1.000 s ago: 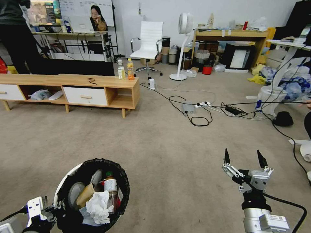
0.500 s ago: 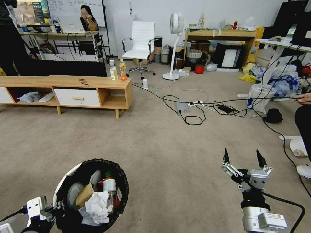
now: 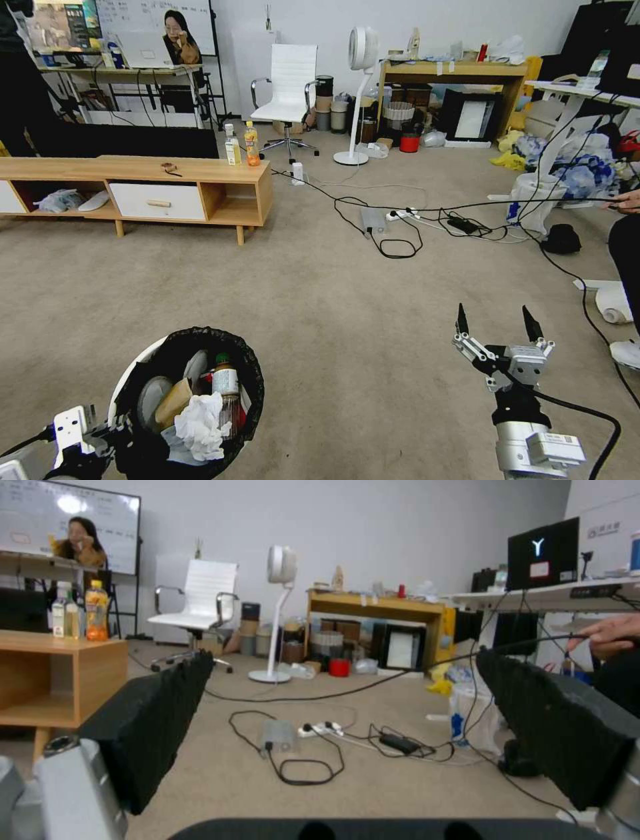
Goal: Pick up the trash bin and place the garbage on the floor into it.
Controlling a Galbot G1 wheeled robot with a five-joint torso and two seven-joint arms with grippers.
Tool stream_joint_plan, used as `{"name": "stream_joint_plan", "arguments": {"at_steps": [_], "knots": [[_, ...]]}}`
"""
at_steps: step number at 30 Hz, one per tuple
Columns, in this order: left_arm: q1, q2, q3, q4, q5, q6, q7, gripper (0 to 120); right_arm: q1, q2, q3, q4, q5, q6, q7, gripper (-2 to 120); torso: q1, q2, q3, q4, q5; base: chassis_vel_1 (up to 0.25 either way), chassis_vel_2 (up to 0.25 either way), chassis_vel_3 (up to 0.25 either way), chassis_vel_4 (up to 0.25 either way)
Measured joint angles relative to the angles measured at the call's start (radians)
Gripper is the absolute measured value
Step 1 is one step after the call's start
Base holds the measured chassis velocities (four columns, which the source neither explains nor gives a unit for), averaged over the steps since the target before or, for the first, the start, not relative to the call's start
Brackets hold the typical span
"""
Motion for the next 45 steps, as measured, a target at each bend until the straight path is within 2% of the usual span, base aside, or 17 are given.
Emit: {"name": "stream_joint_plan", "arguments": {"at_steps": [26, 45], "knots": [[-0.001, 0.004, 0.000, 0.003, -0.005, 0.000, -0.001, 1, -0.004, 0.005, 0.001, -0.010, -0.010, 0.015, 0.002, 100, 0.000, 0.000, 0.000, 0.0003, 0.0000, -0.175, 0.165, 0.171, -0.172], [0.001, -0.001, 0.004, 0.000, -0.001, 0.000, -0.001, 1, -0.006, -0.001, 0.003, -0.009, -0.006, 0.021, 0.004, 100, 0.000, 0.000, 0.000, 0.0001, 0.0001, -0.032, 0.035, 0.036, -0.037]]}}
